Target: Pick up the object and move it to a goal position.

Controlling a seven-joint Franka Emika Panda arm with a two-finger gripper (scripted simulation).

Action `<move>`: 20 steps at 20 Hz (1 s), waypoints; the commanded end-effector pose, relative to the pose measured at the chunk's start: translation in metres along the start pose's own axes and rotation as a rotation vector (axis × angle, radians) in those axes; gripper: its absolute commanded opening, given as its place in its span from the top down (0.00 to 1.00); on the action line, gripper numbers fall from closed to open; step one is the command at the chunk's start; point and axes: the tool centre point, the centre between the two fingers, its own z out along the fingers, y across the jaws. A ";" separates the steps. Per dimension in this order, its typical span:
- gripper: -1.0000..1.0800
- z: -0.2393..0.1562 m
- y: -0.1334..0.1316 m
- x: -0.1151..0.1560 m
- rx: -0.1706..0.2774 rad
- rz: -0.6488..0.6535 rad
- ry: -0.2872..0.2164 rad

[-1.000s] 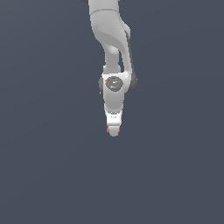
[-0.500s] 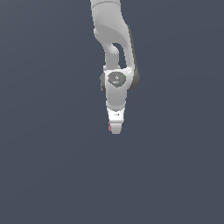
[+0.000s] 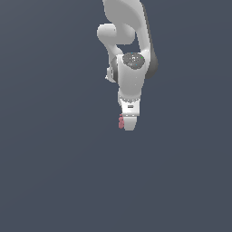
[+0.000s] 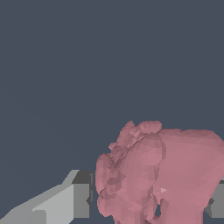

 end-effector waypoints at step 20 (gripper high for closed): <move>1.00 -0.224 0.010 0.099 0.000 -0.001 0.002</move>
